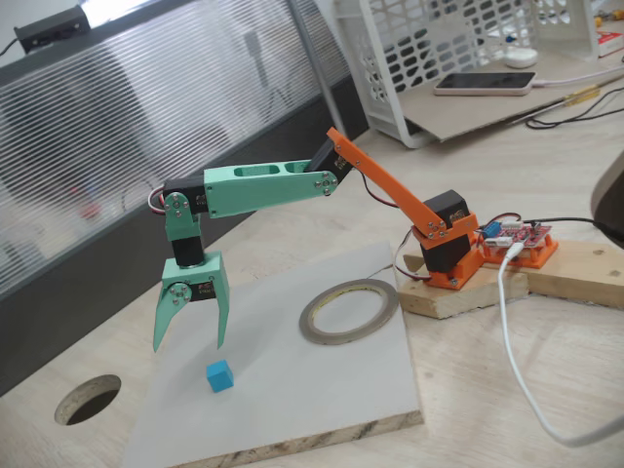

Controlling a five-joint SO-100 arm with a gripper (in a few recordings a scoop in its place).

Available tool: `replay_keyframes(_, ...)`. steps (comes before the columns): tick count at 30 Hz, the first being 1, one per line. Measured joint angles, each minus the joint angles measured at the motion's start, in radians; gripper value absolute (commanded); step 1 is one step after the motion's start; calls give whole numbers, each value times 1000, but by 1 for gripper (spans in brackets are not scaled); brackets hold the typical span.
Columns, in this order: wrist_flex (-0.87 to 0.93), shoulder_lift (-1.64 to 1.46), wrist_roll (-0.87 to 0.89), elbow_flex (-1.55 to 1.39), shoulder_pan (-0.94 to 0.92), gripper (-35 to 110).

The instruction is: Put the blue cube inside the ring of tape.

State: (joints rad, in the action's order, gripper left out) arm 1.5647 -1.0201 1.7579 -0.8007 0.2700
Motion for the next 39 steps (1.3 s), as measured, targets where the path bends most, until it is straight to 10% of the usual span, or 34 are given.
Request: replay_keyframes(39,0,172,0,9,0,61)
